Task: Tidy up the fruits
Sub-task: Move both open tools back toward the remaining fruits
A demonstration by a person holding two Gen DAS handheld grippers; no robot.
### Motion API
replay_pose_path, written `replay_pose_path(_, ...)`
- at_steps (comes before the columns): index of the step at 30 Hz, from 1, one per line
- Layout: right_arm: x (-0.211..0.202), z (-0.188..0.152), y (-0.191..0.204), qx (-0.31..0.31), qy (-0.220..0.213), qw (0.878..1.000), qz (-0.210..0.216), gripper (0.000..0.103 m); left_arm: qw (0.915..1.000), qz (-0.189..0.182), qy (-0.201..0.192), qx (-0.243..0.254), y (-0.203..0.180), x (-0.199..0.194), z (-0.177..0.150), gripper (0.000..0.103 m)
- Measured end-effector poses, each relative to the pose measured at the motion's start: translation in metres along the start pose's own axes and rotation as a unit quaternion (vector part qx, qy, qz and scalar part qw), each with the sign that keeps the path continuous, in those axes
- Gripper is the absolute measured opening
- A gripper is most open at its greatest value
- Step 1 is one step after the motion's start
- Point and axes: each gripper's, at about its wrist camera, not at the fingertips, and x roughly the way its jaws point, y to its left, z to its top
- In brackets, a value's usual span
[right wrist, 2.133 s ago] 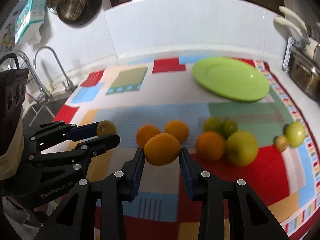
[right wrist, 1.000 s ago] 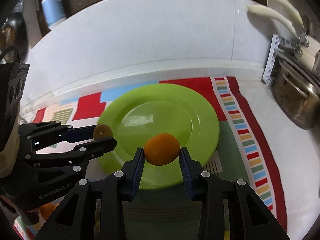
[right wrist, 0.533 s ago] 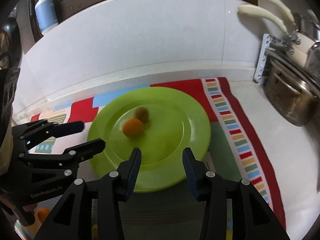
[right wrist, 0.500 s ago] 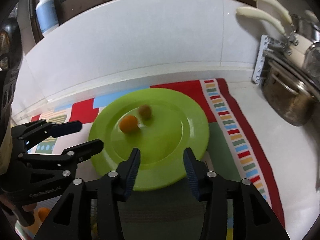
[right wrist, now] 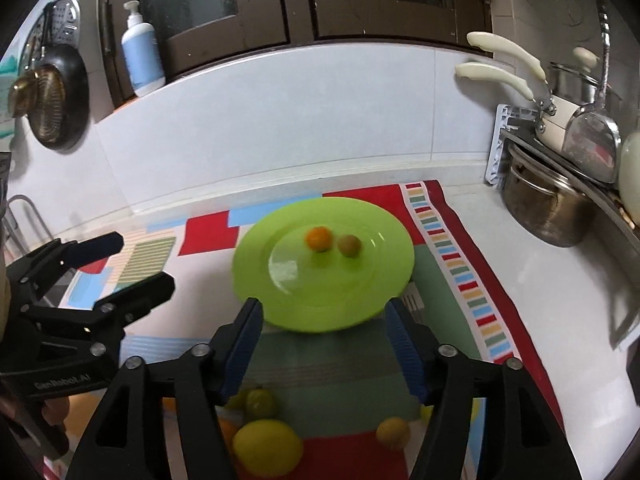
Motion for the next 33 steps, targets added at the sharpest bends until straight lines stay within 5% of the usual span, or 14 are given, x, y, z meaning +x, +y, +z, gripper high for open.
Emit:
replay_pose_path(15, -0.048, -0.032, 0.031, -0.019, -0.020, 1.000, 0.007, 0.070, 0.9995, 0.027, -0.015, -0.002, 0.003, -0.059, -0.047, 0.090)
replay_pose_path(33, -0.027, -0.094, 0.039, -0.048, 0.080, 0.996, -0.013, 0.070, 0.9972, 0.043, 0.059, 0.015, -0.005, -0.037, -0.118, 0.090)
